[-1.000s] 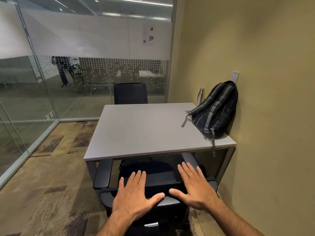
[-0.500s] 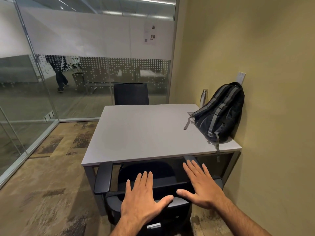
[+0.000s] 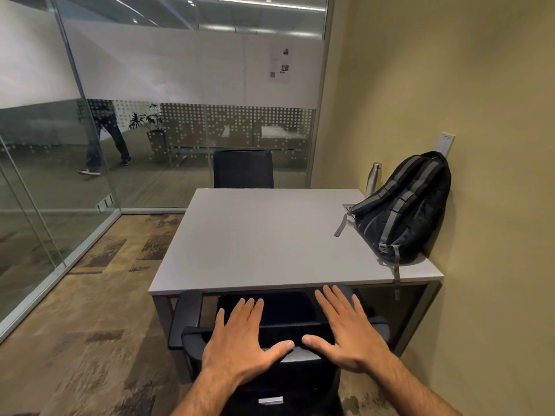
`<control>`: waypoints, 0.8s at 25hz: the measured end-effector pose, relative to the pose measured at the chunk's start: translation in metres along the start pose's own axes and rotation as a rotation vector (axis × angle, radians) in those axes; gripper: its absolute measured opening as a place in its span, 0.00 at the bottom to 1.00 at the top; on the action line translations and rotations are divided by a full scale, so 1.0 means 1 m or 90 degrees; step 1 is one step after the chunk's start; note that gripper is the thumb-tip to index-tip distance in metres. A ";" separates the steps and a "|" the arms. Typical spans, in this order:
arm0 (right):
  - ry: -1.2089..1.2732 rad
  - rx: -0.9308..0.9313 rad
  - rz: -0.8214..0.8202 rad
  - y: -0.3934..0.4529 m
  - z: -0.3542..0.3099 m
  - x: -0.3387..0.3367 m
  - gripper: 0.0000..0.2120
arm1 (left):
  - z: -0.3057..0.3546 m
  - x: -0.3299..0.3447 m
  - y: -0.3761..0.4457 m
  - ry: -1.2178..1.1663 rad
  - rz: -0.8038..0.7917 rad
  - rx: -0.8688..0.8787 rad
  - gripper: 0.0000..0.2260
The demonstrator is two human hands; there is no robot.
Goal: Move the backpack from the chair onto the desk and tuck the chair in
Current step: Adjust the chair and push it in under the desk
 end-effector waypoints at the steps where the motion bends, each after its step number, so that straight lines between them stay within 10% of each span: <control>1: 0.002 -0.001 0.000 0.001 -0.001 0.000 0.53 | -0.002 -0.001 0.001 0.001 0.002 0.001 0.55; 20: -0.018 0.030 -0.025 -0.025 -0.006 0.016 0.54 | 0.004 0.011 -0.032 0.069 -0.014 0.014 0.53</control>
Point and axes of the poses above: each hand's wrist, its own y-axis towards the middle knuckle, its own x-axis out of the palm, z = x × y, the point moved 8 cm from there along y, towards the middle knuckle, and after that the axes turned 5 degrees about -z, right-handed, at the moved point
